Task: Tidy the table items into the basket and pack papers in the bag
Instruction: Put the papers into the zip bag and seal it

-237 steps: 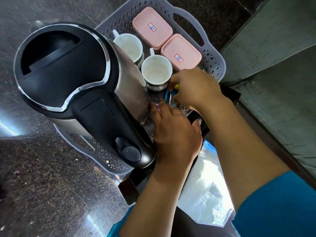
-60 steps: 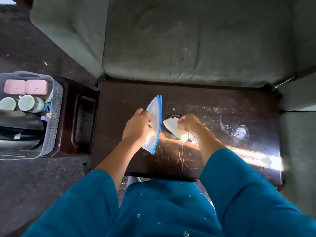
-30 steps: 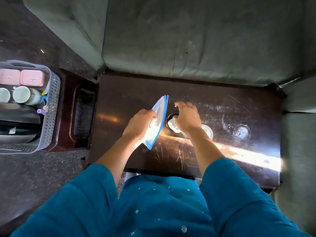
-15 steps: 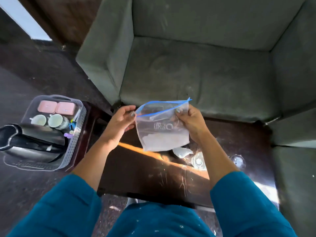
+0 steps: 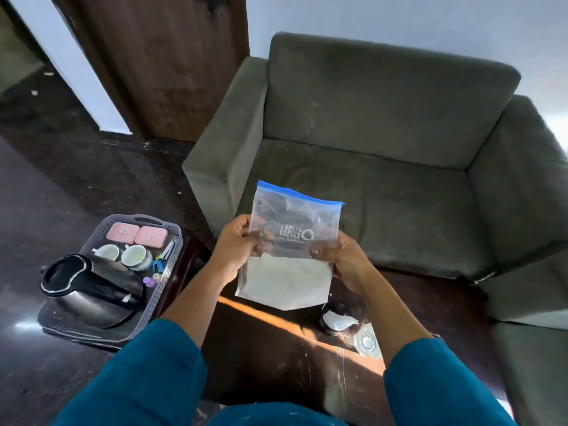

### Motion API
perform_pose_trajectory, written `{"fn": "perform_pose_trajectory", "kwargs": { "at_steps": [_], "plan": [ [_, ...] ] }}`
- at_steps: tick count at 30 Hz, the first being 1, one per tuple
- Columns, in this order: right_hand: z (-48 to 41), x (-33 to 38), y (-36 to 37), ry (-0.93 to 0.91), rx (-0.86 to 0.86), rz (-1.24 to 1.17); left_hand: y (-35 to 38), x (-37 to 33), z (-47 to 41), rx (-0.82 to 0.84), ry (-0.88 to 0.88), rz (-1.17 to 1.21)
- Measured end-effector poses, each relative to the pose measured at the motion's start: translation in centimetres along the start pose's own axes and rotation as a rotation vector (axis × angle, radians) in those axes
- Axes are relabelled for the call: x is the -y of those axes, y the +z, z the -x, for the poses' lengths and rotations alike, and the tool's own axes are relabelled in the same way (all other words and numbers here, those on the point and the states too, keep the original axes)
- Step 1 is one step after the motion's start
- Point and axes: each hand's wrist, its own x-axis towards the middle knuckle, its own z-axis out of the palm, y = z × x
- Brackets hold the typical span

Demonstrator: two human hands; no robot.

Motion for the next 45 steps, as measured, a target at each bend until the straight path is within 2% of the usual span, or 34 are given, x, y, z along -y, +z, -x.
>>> {"fn": "perform_pose_trajectory", "kwargs": {
  "at_steps": [2,4,8,10,14,21,23,25,27,29,31,33,35,36,39,42,45],
  "plan": [
    [-0.2,0.1,1.0,-0.034,-0.099,0.030,-0.8,0.0,0.2,0.041,-0.029,-0.040],
    [-0.4,0.4,1.6,-0.063,-0.124,0.014,-1.5,0.2,0.5,0.086,-0.087,-0.073],
    [-0.2,1.1,1.7,0.016,0.145,0.047,-3.0,0.6,1.0,0.040,-0.045,-0.013],
    [-0.3,1.1,1.9,0.054,0.152,0.099,-3.8,0.5,1.3,0.034,-0.005,0.002],
    [-0.8,0.8,2.9,0.055,0.141,0.015,-5.5,0.6,1.4,0.028,-0.046,0.039],
    [-1.4,1.2,5.3,-0.126,-0.090,0.038,-7.4,0.5,1.4,-0.024,-0.097,0.138],
    [-1.5,1.1,5.8,-0.139,-0.132,0.097,-7.6,0.4,1.6,-0.049,-0.136,0.125],
    [-1.8,0.7,6.2,-0.115,-0.156,0.045,-7.9,0.1,1.8,-0.053,-0.166,0.168],
    [-2.1,0.3,6.6,-0.072,-0.214,-0.073,-8.2,0.0,1.9,0.007,-0.274,0.265],
    [-2.3,0.0,6.9,-0.055,-0.274,-0.071,-8.3,-0.2,2.2,0.114,-0.369,0.272],
    [-2.4,-0.2,7.2,-0.013,-0.301,-0.050,-8.1,0.2,2.0,0.160,-0.313,0.120],
    [-2.3,-0.4,7.0,0.018,-0.256,-0.121,-7.6,0.9,1.5,0.056,-0.235,-0.037],
    [-2.0,-0.8,6.3,0.069,-0.148,-0.283,-7.1,1.1,1.4,-0.059,-0.183,-0.097],
    [-1.9,-1.0,5.9,0.067,-0.097,-0.278,-7.0,1.3,1.2,-0.073,-0.165,-0.102],
    [-1.7,-1.5,5.7,-0.021,-0.029,-0.063,-6.9,1.7,0.9,0.004,-0.157,-0.071],
    [-2.0,-1.8,6.0,-0.048,-0.114,0.143,-6.8,2.0,0.8,0.053,-0.136,-0.054],
    [-2.0,-2.1,5.5,-0.013,-0.095,0.068,-6.9,2.4,0.5,-0.061,-0.053,-0.052]
  ]
}}
